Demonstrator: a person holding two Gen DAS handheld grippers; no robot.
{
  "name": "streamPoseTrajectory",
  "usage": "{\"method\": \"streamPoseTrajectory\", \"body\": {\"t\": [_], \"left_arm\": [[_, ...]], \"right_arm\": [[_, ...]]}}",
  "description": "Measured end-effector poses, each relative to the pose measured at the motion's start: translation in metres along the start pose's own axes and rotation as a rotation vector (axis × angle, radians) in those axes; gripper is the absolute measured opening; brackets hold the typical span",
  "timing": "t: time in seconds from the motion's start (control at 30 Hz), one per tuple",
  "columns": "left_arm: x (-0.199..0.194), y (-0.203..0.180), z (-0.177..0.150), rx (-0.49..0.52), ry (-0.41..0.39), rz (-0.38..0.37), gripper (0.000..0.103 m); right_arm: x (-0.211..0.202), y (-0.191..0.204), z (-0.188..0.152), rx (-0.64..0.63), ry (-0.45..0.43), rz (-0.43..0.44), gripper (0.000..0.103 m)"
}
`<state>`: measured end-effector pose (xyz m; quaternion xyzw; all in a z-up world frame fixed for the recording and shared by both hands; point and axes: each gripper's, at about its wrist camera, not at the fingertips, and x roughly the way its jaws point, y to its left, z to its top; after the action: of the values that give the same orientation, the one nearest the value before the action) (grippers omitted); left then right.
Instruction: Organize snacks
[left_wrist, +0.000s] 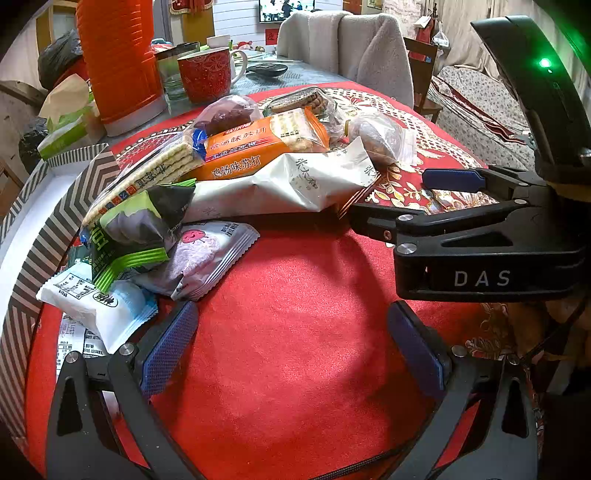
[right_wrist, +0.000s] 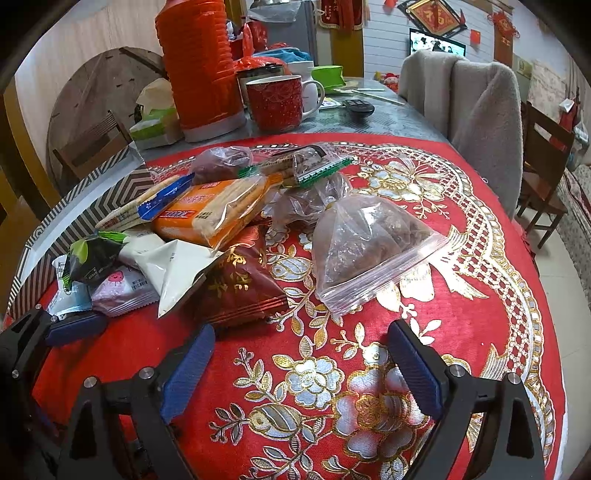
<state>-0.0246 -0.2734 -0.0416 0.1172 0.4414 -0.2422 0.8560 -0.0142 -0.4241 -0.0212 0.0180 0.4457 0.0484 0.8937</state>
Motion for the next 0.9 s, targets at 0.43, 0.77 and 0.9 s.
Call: {"method": "streamPoseTrajectory", "body": {"t": [0.43,0.77,0.9], "left_arm": [[0.0004,-0.0002,0.0003,0.0,0.0,0.0,0.103],[0.0002,-0.0002,0.0002,0.0,0.001,0.0,0.103],[0.0001,-0.0003,0.0001,0.0,0.001,0.0,0.103]], "right_arm": [[0.0017,0.0011,0.0007,-0.007,0.008,0.009,0.1],[0.0032,0.0028,0.0009,-0.014,0.012,0.017,0.103],[0.003,0.0026,0.0008,-0.015,0.013,0.017,0.103]]}}
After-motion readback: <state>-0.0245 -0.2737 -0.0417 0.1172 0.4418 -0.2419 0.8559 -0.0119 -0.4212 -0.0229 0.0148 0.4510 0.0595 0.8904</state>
